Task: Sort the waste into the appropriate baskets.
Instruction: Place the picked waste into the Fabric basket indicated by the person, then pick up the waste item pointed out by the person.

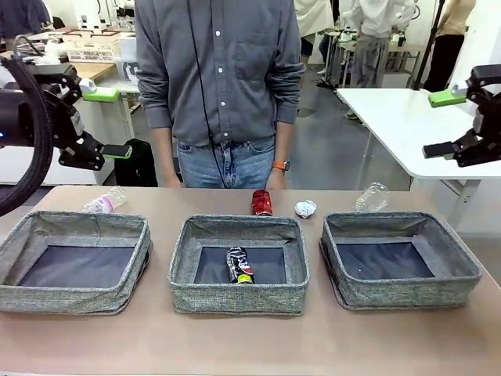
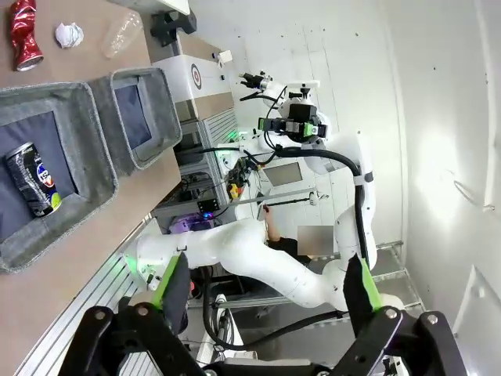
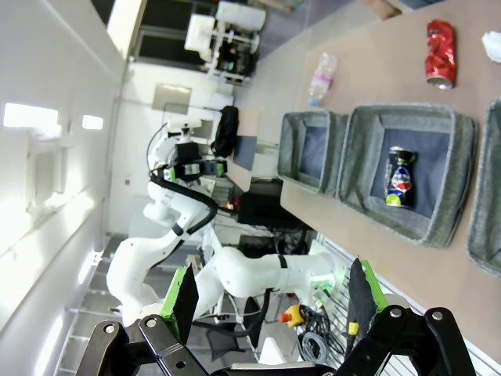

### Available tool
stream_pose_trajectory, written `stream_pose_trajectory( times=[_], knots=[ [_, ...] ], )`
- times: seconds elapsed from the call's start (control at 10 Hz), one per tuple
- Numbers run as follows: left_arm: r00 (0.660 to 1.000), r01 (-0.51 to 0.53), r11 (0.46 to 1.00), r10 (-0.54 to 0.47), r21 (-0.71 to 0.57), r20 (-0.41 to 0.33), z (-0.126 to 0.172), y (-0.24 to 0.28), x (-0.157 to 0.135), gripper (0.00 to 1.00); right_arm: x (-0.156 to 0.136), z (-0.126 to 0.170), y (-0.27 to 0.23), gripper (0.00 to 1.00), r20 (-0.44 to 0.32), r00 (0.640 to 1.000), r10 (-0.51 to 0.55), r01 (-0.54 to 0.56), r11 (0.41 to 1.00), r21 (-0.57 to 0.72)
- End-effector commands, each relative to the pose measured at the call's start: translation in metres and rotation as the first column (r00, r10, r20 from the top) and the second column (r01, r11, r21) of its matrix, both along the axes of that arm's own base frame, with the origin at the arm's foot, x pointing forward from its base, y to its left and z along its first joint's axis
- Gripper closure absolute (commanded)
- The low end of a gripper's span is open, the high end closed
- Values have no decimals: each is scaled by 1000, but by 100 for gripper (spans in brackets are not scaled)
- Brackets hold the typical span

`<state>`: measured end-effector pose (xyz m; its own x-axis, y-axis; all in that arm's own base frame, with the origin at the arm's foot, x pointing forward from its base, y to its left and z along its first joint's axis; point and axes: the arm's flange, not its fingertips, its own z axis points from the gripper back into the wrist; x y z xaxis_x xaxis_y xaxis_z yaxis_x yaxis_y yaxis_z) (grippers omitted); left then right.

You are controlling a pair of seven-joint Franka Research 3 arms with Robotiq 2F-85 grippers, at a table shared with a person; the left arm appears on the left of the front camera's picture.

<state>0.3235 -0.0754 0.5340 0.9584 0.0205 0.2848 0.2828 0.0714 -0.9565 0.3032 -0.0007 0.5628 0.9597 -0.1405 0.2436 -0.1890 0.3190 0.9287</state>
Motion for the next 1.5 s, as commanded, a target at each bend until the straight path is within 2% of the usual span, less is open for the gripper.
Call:
stream_pose_trajectory(
  times=[0.0,1.4],
  knots=[
    [1000,-15,1000,15,-24,-9,6,1,0,0,2,1,1,0,26,1000,3,-4,1000,20],
    [1000,-15,1000,15,-24,-9,6,1,0,0,2,1,1,0,26,1000,3,-4,1000,20]
  ],
)
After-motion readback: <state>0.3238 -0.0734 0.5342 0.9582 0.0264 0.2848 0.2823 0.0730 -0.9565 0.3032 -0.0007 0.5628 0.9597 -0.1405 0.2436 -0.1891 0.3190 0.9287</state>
